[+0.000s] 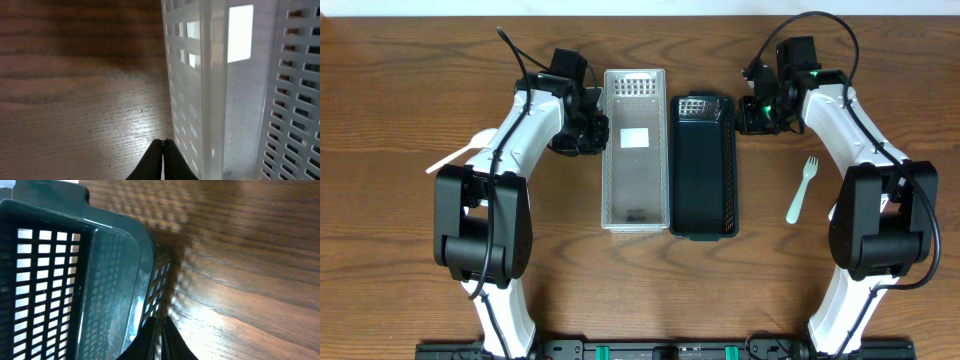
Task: Pack container
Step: 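Release baskets and move right gripper to grasp a white fork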
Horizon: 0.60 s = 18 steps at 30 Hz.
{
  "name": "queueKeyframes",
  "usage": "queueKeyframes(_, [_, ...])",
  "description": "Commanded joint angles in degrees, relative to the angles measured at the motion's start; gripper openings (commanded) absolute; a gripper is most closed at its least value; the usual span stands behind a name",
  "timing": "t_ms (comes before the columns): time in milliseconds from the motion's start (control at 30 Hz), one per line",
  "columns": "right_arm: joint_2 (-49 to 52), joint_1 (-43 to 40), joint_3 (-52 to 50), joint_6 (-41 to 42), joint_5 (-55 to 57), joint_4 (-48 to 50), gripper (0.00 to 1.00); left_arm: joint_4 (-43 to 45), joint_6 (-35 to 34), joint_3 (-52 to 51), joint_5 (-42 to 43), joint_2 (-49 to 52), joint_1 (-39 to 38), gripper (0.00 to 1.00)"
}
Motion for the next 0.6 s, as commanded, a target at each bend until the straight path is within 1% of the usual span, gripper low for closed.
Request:
queueKeyframes(0, [0.4,0.7,0.0,-1.3,-2.0,0.0,0.07,-0.3,0.8,0.6,0.5,0.0,-0.3,0.06])
queueKeyframes(167, [0.4,0.7,0.0,-1.9,-4.5,0.0,0.08,-0.3,0.8,0.6,0.5,0.0,-1.7,0.06])
queueKeyframes(400, [0.4,0.7,0.0,-1.9,-4.5,-0.1,0.08,-0.7,0.8,0.6,0.5,0.0,-2.4,0.06])
queueKeyframes(467, [0.4,0.7,0.0,-1.9,-4.0,-0.2,0.07,-0.9,0.8,0.6,-0.7,0.0,-2.4,0.06])
queueKeyframes(500, [0.4,0.6,0.0,-1.8,-3.4,-0.3,0.08,-1.1,0.7,0.6,-2.4,0.0,-2.4,0.06])
queueKeyframes(567, [0.3,0.3,0.1,0.2,0.4,-0.6,0.18,-1.8,0.7,0.6,-6.1,0.0,-2.3,0.06])
